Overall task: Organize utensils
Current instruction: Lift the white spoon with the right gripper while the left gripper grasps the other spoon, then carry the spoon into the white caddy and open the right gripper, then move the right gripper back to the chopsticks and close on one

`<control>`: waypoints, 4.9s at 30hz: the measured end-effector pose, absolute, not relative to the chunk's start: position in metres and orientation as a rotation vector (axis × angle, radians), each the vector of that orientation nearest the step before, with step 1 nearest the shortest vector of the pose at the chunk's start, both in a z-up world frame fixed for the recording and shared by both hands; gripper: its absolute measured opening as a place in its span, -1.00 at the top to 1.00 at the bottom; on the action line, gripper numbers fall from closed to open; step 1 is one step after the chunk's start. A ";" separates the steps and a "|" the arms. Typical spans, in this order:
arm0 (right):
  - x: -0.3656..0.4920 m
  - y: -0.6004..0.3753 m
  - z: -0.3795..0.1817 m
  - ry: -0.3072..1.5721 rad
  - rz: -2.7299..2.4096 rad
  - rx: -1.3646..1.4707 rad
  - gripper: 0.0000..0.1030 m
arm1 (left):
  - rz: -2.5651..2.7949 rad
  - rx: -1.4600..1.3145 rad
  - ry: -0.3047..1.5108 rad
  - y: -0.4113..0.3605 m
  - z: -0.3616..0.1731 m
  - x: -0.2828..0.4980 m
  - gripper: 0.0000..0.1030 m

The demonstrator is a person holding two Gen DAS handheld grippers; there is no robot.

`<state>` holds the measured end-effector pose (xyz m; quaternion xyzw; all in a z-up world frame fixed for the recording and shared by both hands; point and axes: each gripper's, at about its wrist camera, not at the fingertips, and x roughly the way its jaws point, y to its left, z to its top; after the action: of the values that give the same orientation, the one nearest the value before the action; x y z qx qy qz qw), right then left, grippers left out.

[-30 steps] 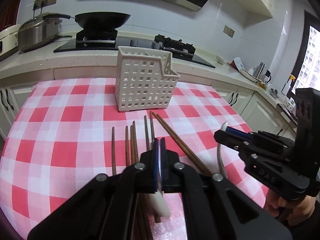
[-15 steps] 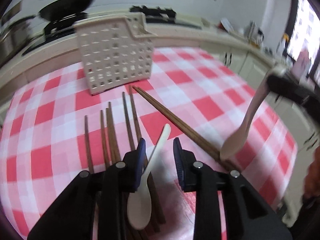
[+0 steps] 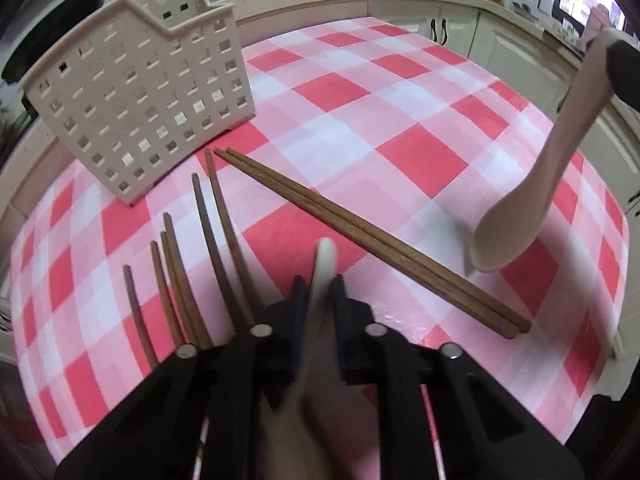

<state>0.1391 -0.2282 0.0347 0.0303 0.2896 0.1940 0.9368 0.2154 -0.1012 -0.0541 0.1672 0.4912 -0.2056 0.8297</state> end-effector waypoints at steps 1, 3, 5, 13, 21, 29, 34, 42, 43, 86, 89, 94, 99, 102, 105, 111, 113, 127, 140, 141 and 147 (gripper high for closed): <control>0.140 -0.229 0.034 0.593 0.395 0.064 0.65 | -0.434 0.361 1.035 -0.101 -0.051 0.214 0.91; 0.141 -0.231 0.033 0.595 0.392 0.066 0.65 | -0.444 0.337 1.013 -0.099 -0.042 0.209 0.91; 0.142 -0.233 0.031 0.598 0.391 0.070 0.65 | -0.439 0.325 0.984 -0.096 -0.030 0.203 0.91; 0.143 -0.229 0.032 0.593 0.399 0.063 0.65 | -0.435 0.188 0.863 -0.067 0.023 0.181 0.91; 0.138 -0.221 0.033 0.592 0.409 0.051 0.65 | -0.410 0.149 0.797 -0.055 0.038 0.170 0.91; 0.138 -0.215 0.040 0.583 0.411 0.032 0.65 | -0.413 0.118 0.753 -0.051 0.048 0.163 0.91; 0.150 -0.208 0.051 0.562 0.425 0.024 0.65 | -0.426 0.080 0.718 -0.045 0.063 0.164 0.91; 0.200 -0.198 0.095 0.477 0.440 0.069 0.65 | -0.375 0.059 0.565 -0.040 0.106 0.188 0.92; 0.207 -0.197 0.100 0.467 0.442 0.077 0.65 | -0.367 0.055 0.548 -0.039 0.111 0.193 0.92; 0.309 -0.190 0.051 0.523 0.458 0.212 0.41 | -0.105 0.096 0.308 -0.063 0.140 0.363 0.91; 0.300 -0.194 0.055 0.506 0.454 0.206 0.05 | -0.094 0.126 0.320 -0.068 0.128 0.367 0.91; 0.283 -0.210 0.058 0.489 0.435 0.219 -0.05 | -0.096 0.159 0.323 -0.070 0.113 0.361 0.90; 0.270 -0.226 0.056 0.491 0.417 0.234 -0.11 | -0.110 0.172 0.325 -0.069 0.100 0.340 0.90; 0.264 -0.236 0.052 0.499 0.398 0.246 -0.14 | -0.120 0.203 0.314 -0.075 0.092 0.321 0.90; 0.259 -0.243 0.047 0.517 0.384 0.257 -0.15 | -0.128 0.270 0.313 -0.089 0.080 0.305 0.91; 0.243 -0.250 0.033 0.550 0.363 0.258 -0.23 | -0.177 0.340 0.387 -0.109 0.055 0.296 0.84; 0.236 -0.254 0.027 0.562 0.350 0.254 -0.24 | -0.205 0.320 0.414 -0.109 0.052 0.294 0.81; 0.191 -0.253 -0.012 0.643 0.319 0.204 -0.37 | -0.236 0.041 0.480 -0.045 0.042 0.196 0.19; 0.189 -0.214 -0.040 0.738 0.304 0.040 -0.43 | -0.110 -0.111 0.756 0.035 -0.019 0.137 0.20; 0.190 -0.213 -0.042 0.747 0.296 0.025 -0.43 | -0.104 -0.105 0.770 0.036 -0.022 0.139 0.23; 0.203 -0.206 -0.059 0.807 0.278 -0.036 -0.43 | -0.097 -0.105 0.848 0.037 -0.041 0.155 0.45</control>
<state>0.2032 -0.2058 -0.0594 -0.0173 0.3912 0.1348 0.9102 0.1551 0.0373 -0.0410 -0.0508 0.4109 -0.0472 0.9090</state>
